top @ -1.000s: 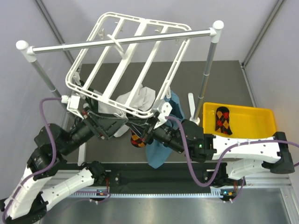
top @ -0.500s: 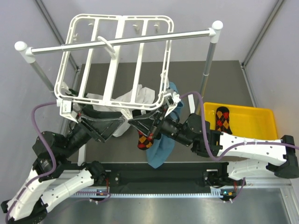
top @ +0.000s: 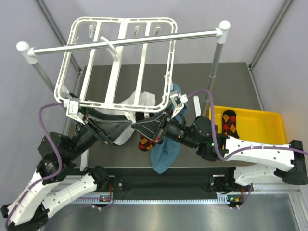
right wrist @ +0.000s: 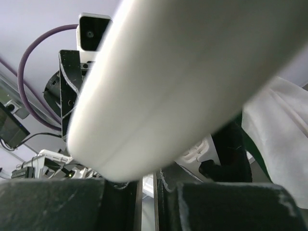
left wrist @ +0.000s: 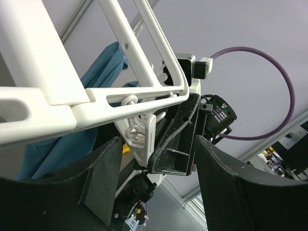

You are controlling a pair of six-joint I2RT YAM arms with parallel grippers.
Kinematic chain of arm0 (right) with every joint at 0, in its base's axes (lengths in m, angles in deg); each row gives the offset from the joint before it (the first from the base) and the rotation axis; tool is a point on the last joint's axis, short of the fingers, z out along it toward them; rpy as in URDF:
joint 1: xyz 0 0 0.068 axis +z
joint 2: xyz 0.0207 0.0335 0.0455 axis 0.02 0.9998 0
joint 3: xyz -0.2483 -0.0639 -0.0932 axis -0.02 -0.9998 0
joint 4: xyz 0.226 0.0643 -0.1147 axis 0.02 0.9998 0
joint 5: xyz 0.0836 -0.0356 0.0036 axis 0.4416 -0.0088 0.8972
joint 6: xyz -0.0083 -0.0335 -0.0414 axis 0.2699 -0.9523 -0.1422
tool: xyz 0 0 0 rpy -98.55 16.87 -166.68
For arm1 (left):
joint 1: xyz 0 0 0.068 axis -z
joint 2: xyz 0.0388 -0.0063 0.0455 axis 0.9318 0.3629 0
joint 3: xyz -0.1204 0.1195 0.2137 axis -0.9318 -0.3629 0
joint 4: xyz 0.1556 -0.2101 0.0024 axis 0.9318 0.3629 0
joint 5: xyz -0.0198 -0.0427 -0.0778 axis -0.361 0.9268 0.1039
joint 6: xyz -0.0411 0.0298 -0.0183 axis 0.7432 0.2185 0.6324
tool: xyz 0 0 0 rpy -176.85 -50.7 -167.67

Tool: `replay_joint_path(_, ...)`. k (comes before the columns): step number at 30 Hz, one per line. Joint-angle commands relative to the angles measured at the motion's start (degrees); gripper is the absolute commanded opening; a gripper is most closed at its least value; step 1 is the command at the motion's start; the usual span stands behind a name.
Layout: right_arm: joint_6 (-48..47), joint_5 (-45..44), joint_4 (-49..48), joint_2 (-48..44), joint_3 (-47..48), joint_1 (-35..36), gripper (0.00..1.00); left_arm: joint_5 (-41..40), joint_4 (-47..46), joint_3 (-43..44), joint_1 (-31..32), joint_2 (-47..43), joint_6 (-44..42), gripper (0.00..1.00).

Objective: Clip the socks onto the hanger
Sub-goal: Open the clamp at the hanger, then pick up the sock from the bin.

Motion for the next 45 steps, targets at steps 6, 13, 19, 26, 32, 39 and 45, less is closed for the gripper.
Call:
replay_joint_path(6, 2.5, 6.0, -1.9, -2.2, -0.2, 0.0, 0.0, -3.8, -2.7, 0.1, 0.1, 1.8, 0.1, 0.66)
replay_joint_path(13, 2.9, 6.0, -2.6, -2.9, -1.1, -0.6, 0.0, -6.5, -3.4, -0.7, 0.0, 1.3, -0.1, 0.62)
replay_joint_path(19, 3.0, 7.5, -2.6, -2.5, -1.1, -0.9, 0.0, -5.5, -5.7, -1.4, 0.1, 1.8, 0.8, 0.61)
replay_joint_path(26, 3.6, 7.9, -2.7, -2.2, -1.3, -1.6, 0.0, -1.7, -7.6, -1.2, 0.1, 3.0, 1.8, 0.38)
replay_joint_path(32, 2.3, 6.5, 1.1, -2.2, -0.5, -2.1, 0.18, -2.0, -6.3, -0.6, 0.1, 3.2, 2.2, 0.0)
replay_joint_path(39, -3.4, 0.9, 16.5, -6.8, 2.3, -2.2, 0.89, -6.2, -0.3, 1.3, 0.0, 3.3, 0.8, 0.0)
replay_joint_path(45, -10.9, 1.6, 37.1, -16.0, 2.3, -2.2, 0.93, -9.1, 4.3, 2.6, 0.1, 3.5, 0.3, 0.0)
